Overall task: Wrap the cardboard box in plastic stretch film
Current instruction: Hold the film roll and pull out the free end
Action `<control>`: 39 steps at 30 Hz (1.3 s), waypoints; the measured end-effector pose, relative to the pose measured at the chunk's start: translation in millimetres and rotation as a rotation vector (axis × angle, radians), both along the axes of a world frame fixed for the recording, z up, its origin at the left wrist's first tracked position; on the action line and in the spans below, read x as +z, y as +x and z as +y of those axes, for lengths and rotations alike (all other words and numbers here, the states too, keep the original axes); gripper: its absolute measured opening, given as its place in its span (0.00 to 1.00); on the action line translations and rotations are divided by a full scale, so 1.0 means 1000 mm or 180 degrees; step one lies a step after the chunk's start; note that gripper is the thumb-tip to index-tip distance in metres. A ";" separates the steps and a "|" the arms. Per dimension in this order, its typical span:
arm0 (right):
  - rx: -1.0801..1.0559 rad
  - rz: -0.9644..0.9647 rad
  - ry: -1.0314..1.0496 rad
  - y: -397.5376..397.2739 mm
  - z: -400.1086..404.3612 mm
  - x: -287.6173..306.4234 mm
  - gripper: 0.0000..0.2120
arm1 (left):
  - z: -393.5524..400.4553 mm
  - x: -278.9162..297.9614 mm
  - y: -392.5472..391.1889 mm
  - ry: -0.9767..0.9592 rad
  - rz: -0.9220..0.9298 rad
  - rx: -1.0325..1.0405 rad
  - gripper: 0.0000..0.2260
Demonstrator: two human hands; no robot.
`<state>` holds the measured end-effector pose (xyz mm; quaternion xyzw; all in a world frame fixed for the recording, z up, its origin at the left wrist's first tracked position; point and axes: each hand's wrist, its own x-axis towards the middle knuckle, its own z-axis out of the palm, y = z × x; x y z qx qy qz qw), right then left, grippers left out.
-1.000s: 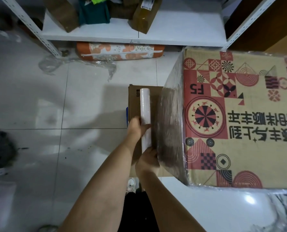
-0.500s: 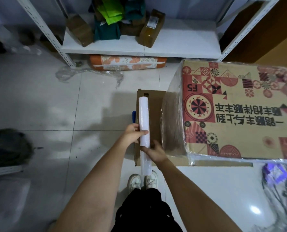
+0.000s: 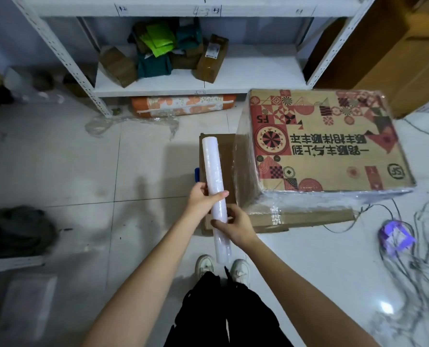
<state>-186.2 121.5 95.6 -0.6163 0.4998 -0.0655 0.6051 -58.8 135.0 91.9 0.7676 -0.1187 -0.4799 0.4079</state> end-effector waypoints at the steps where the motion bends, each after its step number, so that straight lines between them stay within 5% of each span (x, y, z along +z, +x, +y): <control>1: 0.0014 -0.0021 -0.0046 -0.006 0.003 0.005 0.19 | 0.003 0.005 -0.006 -0.0012 -0.0050 0.0026 0.25; 7: -0.0054 -0.0613 0.0633 -0.051 0.008 0.029 0.09 | 0.024 0.038 -0.039 -0.0390 -0.0197 0.0045 0.17; 11: -0.0460 -0.0907 0.1246 -0.089 -0.004 0.038 0.17 | 0.032 0.066 -0.072 -0.0625 -0.0216 -0.0150 0.12; 18: -0.0032 -0.1385 0.1570 -0.164 -0.031 0.057 0.22 | 0.018 0.097 -0.168 -0.1085 0.0100 0.0044 0.19; 23: 0.0176 -0.1727 0.1413 -0.220 -0.047 0.067 0.18 | 0.010 0.101 -0.226 -0.1255 -0.0007 0.0146 0.19; 28: 0.0277 -0.1722 0.0935 -0.256 -0.053 0.078 0.16 | 0.005 0.105 -0.256 -0.0941 -0.1049 0.0027 0.27; 30: 0.0213 -0.1765 0.0806 -0.265 -0.052 0.079 0.16 | 0.002 0.115 -0.264 -0.1130 -0.0847 0.0192 0.29; 39: -0.0106 -0.1811 0.0650 -0.273 -0.045 0.080 0.21 | 0.001 0.122 -0.269 -0.1383 -0.1082 0.0292 0.13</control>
